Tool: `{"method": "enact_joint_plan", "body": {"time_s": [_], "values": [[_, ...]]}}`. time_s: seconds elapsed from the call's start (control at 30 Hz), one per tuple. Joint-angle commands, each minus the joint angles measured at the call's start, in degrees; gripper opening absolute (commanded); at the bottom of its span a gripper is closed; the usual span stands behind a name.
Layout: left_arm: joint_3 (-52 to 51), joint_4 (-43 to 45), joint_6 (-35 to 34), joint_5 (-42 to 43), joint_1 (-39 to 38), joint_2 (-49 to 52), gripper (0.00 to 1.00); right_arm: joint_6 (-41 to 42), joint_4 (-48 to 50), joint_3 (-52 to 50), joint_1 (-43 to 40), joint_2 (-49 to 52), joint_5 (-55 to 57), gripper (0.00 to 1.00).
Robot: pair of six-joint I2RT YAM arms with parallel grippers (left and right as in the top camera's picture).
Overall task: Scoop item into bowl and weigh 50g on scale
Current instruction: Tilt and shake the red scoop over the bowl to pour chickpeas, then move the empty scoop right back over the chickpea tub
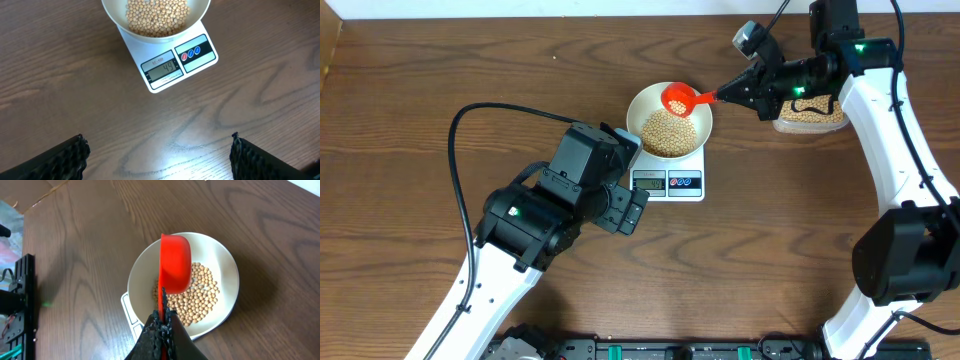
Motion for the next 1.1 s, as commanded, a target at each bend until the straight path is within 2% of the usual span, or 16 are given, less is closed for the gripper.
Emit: {"method": "enact_joint_plan", "body": {"time_s": [0.0, 0.67, 1.07], "values": [[1.4, -0.1, 0.4, 0.1, 0.3, 0.3, 0.92, 1.9, 0.5, 0.0, -0.2, -1.7, -0.9, 0.01], [1.4, -0.1, 0.4, 0.1, 0.3, 0.3, 0.92, 4.2, 1.4, 0.0, -2.4, -1.7, -4.4, 0.01], [1.4, -0.1, 0.4, 0.1, 0.3, 0.3, 0.92, 5.3, 0.7, 0.0, -11.0, -1.9, -11.5, 0.01]]}}
